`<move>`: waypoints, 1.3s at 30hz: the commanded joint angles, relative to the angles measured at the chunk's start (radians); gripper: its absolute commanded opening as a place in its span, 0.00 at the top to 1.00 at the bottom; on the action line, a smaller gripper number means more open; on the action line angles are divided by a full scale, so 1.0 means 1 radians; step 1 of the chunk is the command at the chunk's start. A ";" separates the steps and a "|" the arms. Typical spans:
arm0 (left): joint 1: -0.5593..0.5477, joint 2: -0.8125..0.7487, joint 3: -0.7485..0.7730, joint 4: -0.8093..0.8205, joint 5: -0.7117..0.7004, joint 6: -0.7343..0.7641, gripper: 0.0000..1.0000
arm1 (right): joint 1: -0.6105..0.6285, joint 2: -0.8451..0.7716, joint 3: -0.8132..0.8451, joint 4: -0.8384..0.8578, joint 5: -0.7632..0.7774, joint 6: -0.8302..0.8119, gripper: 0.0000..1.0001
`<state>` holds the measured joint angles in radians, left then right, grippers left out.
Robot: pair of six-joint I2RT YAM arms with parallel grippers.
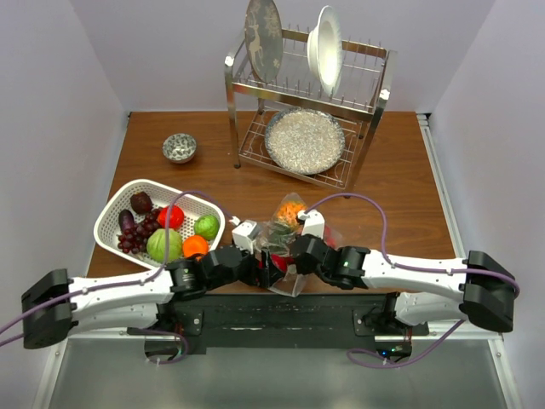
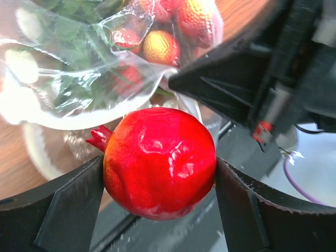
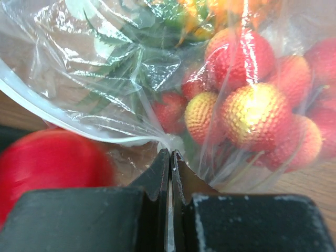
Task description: Open the zip-top bag and remove the fake food
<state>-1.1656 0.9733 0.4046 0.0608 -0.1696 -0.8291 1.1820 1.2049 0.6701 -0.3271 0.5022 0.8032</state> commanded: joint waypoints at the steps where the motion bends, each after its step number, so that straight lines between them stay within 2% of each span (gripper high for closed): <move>1: 0.001 -0.125 0.062 -0.246 -0.007 -0.027 0.83 | -0.001 -0.024 0.052 -0.023 0.090 -0.015 1.00; 5: 0.065 -0.179 0.175 -0.361 -0.077 0.033 0.80 | -0.001 -0.050 0.048 -0.007 0.095 -0.025 1.00; 8: 0.318 -0.176 0.224 -0.397 -0.007 0.119 0.80 | -0.001 -0.071 0.042 -0.006 0.085 -0.032 1.00; 9: 0.367 -0.176 0.232 -0.397 0.008 0.140 0.80 | -0.001 -0.076 0.040 -0.006 0.082 -0.032 1.00; 13: 0.602 -0.145 0.278 -0.412 -0.019 0.208 0.80 | -0.002 -0.088 0.034 -0.006 0.067 -0.047 1.00; 14: 0.691 -0.125 0.289 -0.411 -0.021 0.214 0.80 | -0.001 -0.093 0.036 -0.004 0.062 -0.051 1.00; 20: 0.970 -0.065 0.293 -0.389 -0.123 0.217 0.79 | -0.002 -0.094 0.048 0.003 0.030 -0.082 1.00; 23: 1.090 -0.007 0.324 -0.386 -0.126 0.226 0.80 | -0.001 -0.091 0.054 0.010 0.016 -0.096 1.00; 30: 1.238 0.079 0.385 -0.397 -0.156 0.220 0.78 | -0.001 -0.093 0.062 0.007 -0.008 -0.114 1.00; 33: 1.251 0.129 0.387 -0.404 -0.192 0.214 0.59 | -0.001 -0.110 0.059 0.000 -0.010 -0.116 1.00; 34: 1.253 0.143 0.392 -0.406 -0.197 0.214 0.41 | -0.001 -0.113 0.056 0.002 -0.010 -0.117 1.00; 36: 1.256 0.171 0.396 -0.409 -0.199 0.220 0.24 | -0.001 -0.117 0.056 0.003 -0.011 -0.118 1.00; 37: 1.256 0.174 0.404 -0.412 -0.194 0.223 0.13 | -0.001 -0.116 0.059 0.003 -0.014 -0.118 1.00; 39: 1.256 0.169 0.407 -0.409 -0.173 0.234 0.05 | -0.001 -0.116 0.062 0.002 -0.016 -0.118 1.00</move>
<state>0.0814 1.1454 0.7624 -0.3614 -0.3313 -0.6300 1.1824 1.1110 0.6884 -0.3405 0.4805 0.6964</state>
